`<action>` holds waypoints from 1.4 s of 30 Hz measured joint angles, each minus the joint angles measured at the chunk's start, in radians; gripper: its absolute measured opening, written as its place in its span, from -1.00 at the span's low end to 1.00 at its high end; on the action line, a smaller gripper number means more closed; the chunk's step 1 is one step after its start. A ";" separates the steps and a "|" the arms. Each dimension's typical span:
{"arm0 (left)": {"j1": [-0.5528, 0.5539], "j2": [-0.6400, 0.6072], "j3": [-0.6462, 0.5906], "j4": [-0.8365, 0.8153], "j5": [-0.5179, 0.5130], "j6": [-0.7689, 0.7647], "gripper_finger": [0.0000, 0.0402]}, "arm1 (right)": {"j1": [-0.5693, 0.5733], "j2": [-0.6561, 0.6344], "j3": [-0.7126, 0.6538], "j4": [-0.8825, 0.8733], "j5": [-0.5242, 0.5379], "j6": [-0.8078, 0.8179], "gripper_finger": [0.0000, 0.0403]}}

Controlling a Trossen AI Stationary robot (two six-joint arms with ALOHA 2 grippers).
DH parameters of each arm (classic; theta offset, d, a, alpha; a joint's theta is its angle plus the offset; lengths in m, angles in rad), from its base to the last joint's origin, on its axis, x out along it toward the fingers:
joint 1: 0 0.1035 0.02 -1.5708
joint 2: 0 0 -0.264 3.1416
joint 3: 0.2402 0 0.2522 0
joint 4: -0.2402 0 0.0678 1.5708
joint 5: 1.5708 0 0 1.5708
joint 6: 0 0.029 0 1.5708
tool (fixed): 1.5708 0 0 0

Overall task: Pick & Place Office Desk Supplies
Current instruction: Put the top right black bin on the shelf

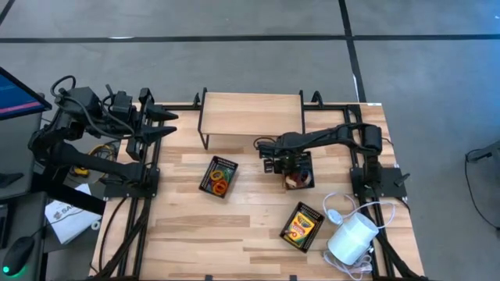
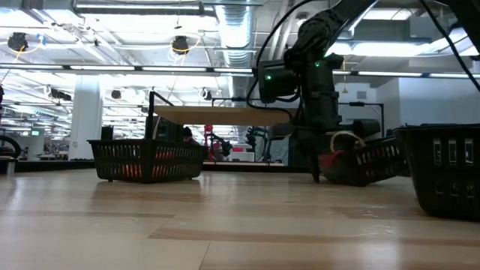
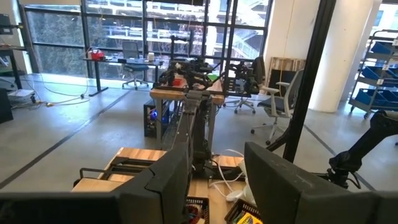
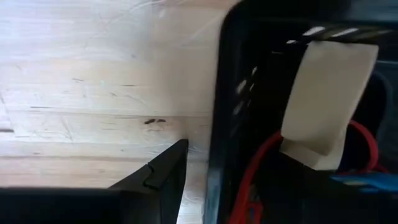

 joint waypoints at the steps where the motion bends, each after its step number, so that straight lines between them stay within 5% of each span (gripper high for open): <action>1: 0.000 0.000 0.000 0.000 0.000 0.000 -0.24 | -0.001 0.000 0.000 0.000 0.000 -0.006 -0.15; 9: 0.000 0.000 0.000 0.000 0.000 0.000 -0.24 | -0.011 -0.009 -0.001 -0.012 -0.012 -0.021 -0.26; 15: 0.000 0.000 0.000 0.000 0.000 0.000 -0.24 | -0.006 -0.011 -0.001 -0.016 -0.036 -0.037 -0.91; 26: 0.000 0.000 0.000 0.000 0.000 -0.003 -0.24 | 0.001 -0.012 0.000 -0.032 -0.058 -0.041 -0.99; 30: 0.000 0.000 0.000 0.000 0.000 -0.003 -0.24 | 0.027 -0.012 0.037 -0.167 -0.064 -0.074 -0.99; 42: 0.000 0.000 0.000 -0.006 0.000 -0.003 -0.24 | 0.127 -0.100 0.487 -0.646 -0.091 -0.118 -1.00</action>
